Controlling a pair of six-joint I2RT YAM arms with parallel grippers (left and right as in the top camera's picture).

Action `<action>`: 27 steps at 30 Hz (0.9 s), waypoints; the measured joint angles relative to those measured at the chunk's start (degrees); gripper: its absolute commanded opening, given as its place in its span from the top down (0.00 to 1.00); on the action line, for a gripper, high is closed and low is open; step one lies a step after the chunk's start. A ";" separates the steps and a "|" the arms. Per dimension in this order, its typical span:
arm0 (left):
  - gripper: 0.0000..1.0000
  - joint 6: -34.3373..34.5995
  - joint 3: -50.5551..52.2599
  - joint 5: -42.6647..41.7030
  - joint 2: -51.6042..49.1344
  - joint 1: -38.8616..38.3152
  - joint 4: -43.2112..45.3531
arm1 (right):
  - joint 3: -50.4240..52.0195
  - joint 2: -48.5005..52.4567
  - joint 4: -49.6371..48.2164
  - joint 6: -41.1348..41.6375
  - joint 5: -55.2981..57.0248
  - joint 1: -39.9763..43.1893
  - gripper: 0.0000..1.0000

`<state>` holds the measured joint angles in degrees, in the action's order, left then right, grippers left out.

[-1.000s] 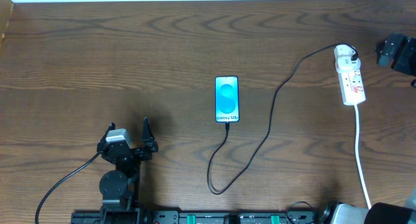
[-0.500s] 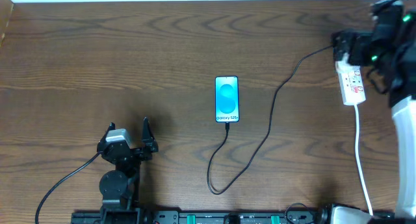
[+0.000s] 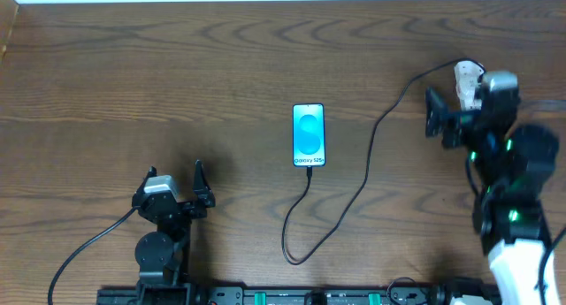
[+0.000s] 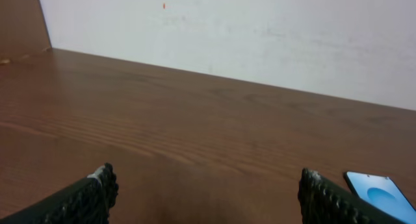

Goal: Plug charger to phone and switch on socket

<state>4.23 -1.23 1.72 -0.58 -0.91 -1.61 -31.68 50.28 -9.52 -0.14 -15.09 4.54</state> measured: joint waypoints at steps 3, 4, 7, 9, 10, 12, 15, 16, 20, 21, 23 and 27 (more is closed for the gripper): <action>0.10 -0.02 -0.02 -0.11 -0.02 0.00 -0.07 | 9.90 -6.67 -8.52 -0.02 -0.09 0.00 0.01; 0.10 -0.02 -0.04 -0.09 -0.02 0.00 -0.09 | 12.04 -7.96 -10.01 -0.04 -0.09 0.00 0.01; 0.10 -0.02 -0.04 -0.09 -0.02 0.00 -0.07 | 19.39 -12.66 -15.72 -0.02 -0.09 0.00 0.01; 0.10 -0.02 -0.04 -0.11 -0.02 0.00 -0.09 | 23.50 -16.09 -17.81 -0.04 -0.09 0.00 0.01; 0.10 -0.04 -0.04 -0.09 -0.02 0.00 -0.07 | 25.11 -17.66 -18.08 -0.04 -0.11 0.00 0.01; 0.10 -0.02 -0.04 -0.09 -0.02 0.00 -0.09 | 27.61 -20.44 -18.43 -0.04 -0.09 0.00 0.01; 0.10 -0.04 -0.04 -0.11 -0.02 0.00 -0.07 | 30.60 -25.51 -16.20 -0.04 -0.07 -0.02 0.01; 0.10 -0.02 -0.04 -0.11 -0.02 0.00 -0.09 | 31.01 -26.95 -14.69 -0.04 -0.02 -0.07 0.01; 0.10 -0.04 -0.04 -0.09 -0.02 0.00 -0.07 | 31.28 -33.05 -8.92 -0.07 1.33 -0.70 0.01; 0.10 -0.02 -0.04 -0.09 -0.02 0.00 -0.07 | 31.28 -34.40 -7.74 -0.07 1.75 -0.85 0.01; 0.10 -0.04 -0.04 -0.13 -0.02 0.00 -0.09 | 31.28 -37.75 -4.48 -0.07 2.78 -1.29 0.01; 0.10 -0.02 -0.04 -0.11 0.00 0.00 -0.07 | 31.28 -44.28 2.84 -0.07 4.83 -1.92 0.01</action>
<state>4.21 -1.28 1.61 -0.58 -0.91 -1.67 -0.40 6.00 -6.68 -0.21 -10.26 2.61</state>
